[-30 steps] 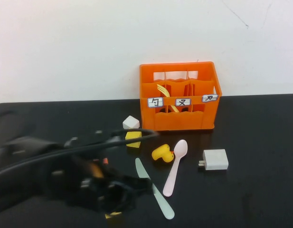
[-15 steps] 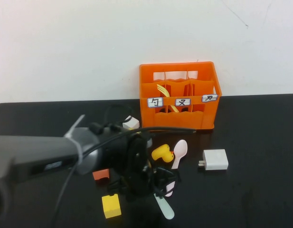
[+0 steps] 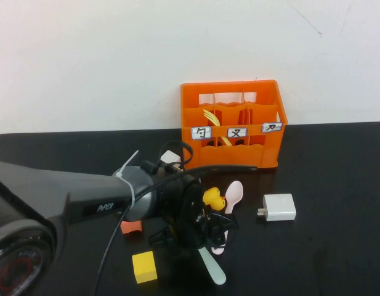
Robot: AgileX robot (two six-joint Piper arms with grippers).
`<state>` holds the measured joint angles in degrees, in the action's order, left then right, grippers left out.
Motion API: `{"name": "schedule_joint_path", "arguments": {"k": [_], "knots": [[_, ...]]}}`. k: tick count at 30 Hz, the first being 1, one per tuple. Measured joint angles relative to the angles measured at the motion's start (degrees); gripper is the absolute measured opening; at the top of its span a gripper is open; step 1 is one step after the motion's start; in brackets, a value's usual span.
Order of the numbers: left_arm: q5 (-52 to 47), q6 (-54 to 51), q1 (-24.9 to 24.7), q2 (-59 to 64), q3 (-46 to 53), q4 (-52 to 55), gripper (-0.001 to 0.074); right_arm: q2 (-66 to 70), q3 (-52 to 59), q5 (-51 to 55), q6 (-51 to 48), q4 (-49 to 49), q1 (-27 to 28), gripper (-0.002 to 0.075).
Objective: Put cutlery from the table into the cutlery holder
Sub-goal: Pick up the knife
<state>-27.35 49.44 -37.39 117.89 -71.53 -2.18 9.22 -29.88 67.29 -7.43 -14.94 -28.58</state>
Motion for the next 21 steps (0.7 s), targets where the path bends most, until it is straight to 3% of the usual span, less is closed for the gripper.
{"name": "schedule_joint_path", "arguments": {"k": [21], "knots": [[-9.44, 4.25, -0.22, 0.36, -0.39, 11.22, 0.0407, -2.97, 0.00, 0.50, 0.04, -3.46, 0.00, -0.0001]]}}
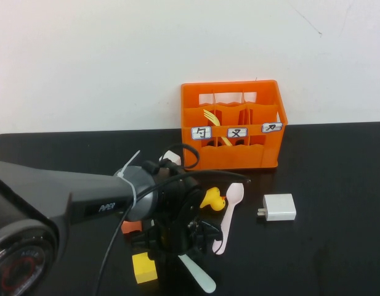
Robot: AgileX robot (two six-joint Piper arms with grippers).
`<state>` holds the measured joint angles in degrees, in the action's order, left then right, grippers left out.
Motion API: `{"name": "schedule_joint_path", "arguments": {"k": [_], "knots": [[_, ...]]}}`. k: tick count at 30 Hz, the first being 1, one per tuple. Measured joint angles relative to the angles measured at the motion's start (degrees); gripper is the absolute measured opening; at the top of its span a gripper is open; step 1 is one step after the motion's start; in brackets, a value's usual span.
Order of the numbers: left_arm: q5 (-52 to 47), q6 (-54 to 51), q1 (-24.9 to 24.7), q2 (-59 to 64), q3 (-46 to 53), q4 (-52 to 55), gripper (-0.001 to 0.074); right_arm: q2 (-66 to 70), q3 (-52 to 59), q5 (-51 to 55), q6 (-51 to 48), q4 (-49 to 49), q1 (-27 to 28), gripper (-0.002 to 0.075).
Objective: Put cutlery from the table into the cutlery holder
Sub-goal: Pick up the knife
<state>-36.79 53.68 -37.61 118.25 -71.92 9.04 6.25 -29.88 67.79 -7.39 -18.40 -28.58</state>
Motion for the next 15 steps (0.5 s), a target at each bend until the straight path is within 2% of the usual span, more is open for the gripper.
{"name": "schedule_joint_path", "arguments": {"k": [9, 12, 15], "knots": [[-1.31, -2.35, -1.44, 0.00, -0.05, -3.95, 0.0404, 0.00, 1.66, 0.00, 0.00, -2.23, 0.00, -0.0002], [-1.31, -2.84, -1.55, 0.00, -0.05, -4.22, 0.0373, 0.00, 1.71, 0.00, 0.00, -2.34, 0.00, -0.0002], [-1.31, -4.65, -1.55, 0.00, -0.05, -4.36, 0.0302, 0.00, 1.71, 0.00, 0.00, -2.44, 0.00, -0.0002]]}}
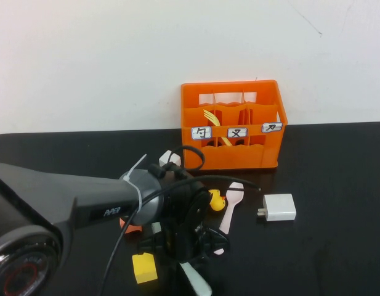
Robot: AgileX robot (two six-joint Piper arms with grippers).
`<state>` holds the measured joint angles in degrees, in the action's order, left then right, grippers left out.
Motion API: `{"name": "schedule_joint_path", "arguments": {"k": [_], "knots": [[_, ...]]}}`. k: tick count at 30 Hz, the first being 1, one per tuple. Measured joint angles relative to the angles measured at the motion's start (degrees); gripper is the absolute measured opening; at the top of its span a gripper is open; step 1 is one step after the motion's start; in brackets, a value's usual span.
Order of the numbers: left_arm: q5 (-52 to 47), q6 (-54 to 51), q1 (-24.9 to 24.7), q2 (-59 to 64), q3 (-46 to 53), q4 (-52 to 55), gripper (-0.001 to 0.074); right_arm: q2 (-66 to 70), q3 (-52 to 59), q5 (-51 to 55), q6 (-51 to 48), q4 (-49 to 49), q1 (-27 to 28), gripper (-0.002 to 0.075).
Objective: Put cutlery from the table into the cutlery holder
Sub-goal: Pick up the knife, then place the knife on the box
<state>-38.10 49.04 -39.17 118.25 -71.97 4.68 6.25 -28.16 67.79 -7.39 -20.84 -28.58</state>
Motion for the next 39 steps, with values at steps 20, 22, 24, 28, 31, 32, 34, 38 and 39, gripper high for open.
{"name": "schedule_joint_path", "arguments": {"k": [20, 22, 24, 28, 31, 32, 34, 38, 39], "knots": [[-1.39, -7.89, -0.08, -2.82, 0.00, -0.34, 0.0097, 0.00, 0.00, -4.40, 0.00, -0.82, 0.00, -0.0002], [-2.57, -8.13, -0.08, -5.32, 0.00, 0.34, 0.0097, 0.00, 0.00, -4.97, 0.00, -0.82, 0.00, -0.0002], [-3.63, -8.36, -0.08, -7.96, 0.00, 0.85, 0.0097, 0.00, 0.00, -6.33, 0.00, -0.82, 0.00, -0.0002], [-5.76, -8.56, -0.08, -12.49, 0.00, 1.28, 0.0097, 0.00, 0.00, -9.23, 0.09, -0.82, 0.00, -0.0002], [-6.04, -8.56, -0.08, -16.25, 0.00, 1.88, 0.0097, 0.00, 0.00, -11.11, 0.60, -0.91, 0.00, -0.0002], [-5.65, -8.56, -0.08, -17.82, 0.00, 2.55, 0.0097, 0.00, 0.00, -11.60, 0.93, -0.91, 0.00, -0.0002], [-3.72, -8.44, -0.08, -21.03, 0.00, 4.63, 0.0097, 0.00, 0.00, -12.62, 1.71, -0.93, 0.00, -0.0002], [3.65, -4.52, 0.12, -26.12, 0.00, 11.90, 0.0097, 0.00, 0.00, -14.19, 2.52, -1.04, 0.00, -0.0002], [5.43, -3.10, 0.25, -26.76, 0.00, 14.12, 0.0097, 0.00, 0.00, -14.19, 2.60, -1.04, 0.00, -0.0002]]}}
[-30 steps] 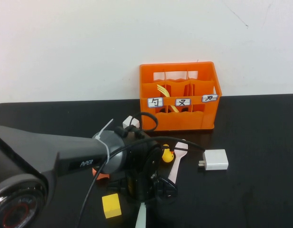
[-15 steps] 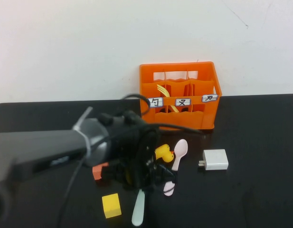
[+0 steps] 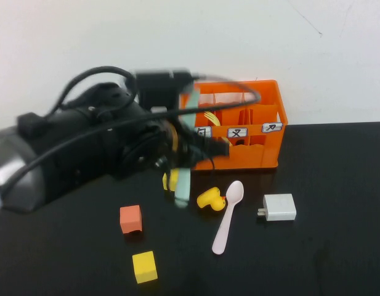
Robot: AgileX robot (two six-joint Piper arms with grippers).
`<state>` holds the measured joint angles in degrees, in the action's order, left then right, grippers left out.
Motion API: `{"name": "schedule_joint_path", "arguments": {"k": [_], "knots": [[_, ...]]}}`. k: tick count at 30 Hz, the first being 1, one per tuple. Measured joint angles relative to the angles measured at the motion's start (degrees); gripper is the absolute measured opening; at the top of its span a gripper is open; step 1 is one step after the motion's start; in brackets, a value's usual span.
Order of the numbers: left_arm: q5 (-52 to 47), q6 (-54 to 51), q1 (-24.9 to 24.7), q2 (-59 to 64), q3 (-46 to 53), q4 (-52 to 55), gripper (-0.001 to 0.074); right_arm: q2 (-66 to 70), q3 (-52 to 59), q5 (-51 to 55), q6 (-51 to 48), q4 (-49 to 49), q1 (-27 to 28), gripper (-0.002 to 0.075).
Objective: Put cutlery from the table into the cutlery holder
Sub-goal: Place the knife on the box
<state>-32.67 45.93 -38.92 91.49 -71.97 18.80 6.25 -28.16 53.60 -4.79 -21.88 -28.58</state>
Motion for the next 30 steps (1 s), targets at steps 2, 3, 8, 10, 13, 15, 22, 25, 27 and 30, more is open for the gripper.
{"name": "schedule_joint_path", "arguments": {"k": [2, 3, 8, 10, 13, 15, 22, 25, 27, 30], "knots": [[4.46, 4.05, 0.22, -0.84, 0.00, 6.38, 0.0097, 0.00, 0.00, 0.00, 0.15, 0.00, 0.00, -0.0002], [6.87, 5.80, 0.22, -0.96, 0.00, 9.48, 0.0097, 0.00, 0.00, 0.00, 0.14, 0.00, 0.00, -0.0002], [21.05, 17.03, 0.22, -0.14, 0.28, 24.30, 0.0097, 0.00, 0.00, -0.08, 0.55, 0.00, 0.00, -0.0002], [26.13, 20.69, 0.22, 0.93, 0.28, 28.87, 0.0097, 0.00, 0.00, -0.08, 0.55, 0.00, 0.00, -0.0002], [31.47, 24.01, 0.22, 3.47, -1.37, 32.43, 0.0097, 0.00, 0.00, -0.22, 1.43, 0.00, 0.00, -0.0002], [33.00, 25.13, 0.22, 5.69, -3.09, 33.30, 0.0097, 0.00, 0.00, -0.22, 2.04, 0.00, 0.00, -0.0002], [36.87, 26.11, 0.22, 13.72, -11.64, 34.18, 0.0097, 0.00, 0.00, -0.22, 3.77, 0.00, 0.00, -0.0002], [36.76, 24.99, 0.22, 17.45, -15.47, 34.69, 0.0097, 0.00, 0.00, -0.22, 5.38, 0.00, 0.00, -0.0002], [36.67, 24.87, 0.22, 19.80, -18.02, 34.94, 0.0097, 0.00, 0.00, -0.22, 5.99, 0.00, 0.00, -0.0002], [36.67, 24.78, 0.22, 22.44, -21.19, 35.02, 0.0097, 0.00, 0.00, -0.22, 6.25, 0.00, 0.00, -0.0002]]}}
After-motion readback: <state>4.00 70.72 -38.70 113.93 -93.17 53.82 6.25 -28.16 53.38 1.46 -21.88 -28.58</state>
